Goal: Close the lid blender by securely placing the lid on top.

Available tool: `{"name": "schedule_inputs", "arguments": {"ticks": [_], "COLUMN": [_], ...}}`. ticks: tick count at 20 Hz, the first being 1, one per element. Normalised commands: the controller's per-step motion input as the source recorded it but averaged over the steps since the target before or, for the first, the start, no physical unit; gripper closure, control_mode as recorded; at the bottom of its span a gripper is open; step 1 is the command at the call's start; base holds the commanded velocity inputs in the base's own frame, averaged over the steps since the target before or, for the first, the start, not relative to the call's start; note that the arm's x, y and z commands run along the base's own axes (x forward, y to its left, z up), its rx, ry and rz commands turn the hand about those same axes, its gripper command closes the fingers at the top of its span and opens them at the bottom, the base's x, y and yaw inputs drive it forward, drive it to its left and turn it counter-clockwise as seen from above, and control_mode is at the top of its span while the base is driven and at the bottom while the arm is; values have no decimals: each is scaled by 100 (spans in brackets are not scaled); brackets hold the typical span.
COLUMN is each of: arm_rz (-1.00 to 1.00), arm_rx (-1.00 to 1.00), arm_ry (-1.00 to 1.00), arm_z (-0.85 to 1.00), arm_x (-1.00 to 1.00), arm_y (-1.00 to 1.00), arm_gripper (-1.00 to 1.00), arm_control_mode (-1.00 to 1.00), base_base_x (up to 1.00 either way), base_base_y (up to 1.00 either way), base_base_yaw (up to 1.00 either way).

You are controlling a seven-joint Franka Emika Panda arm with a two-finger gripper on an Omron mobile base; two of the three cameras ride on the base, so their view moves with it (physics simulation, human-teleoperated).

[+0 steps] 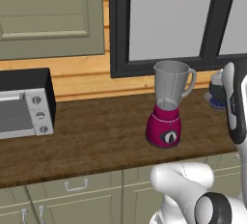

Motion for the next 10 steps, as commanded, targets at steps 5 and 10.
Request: {"name": "schedule_inputs", "arguments": {"ticks": [5,10], "arm_rz": [0,0], "arm_rx": [1,0], "arm_ry": [-1,0], "arm_z": [15,12], "arm_x": [-7,0], "arm_y": [3,33], "arm_gripper": [100,100], "arm_control_mode": [-100,-100], "base_base_x": [0,0], "base_base_y": [0,0], "base_base_yaw": [0,0]}}
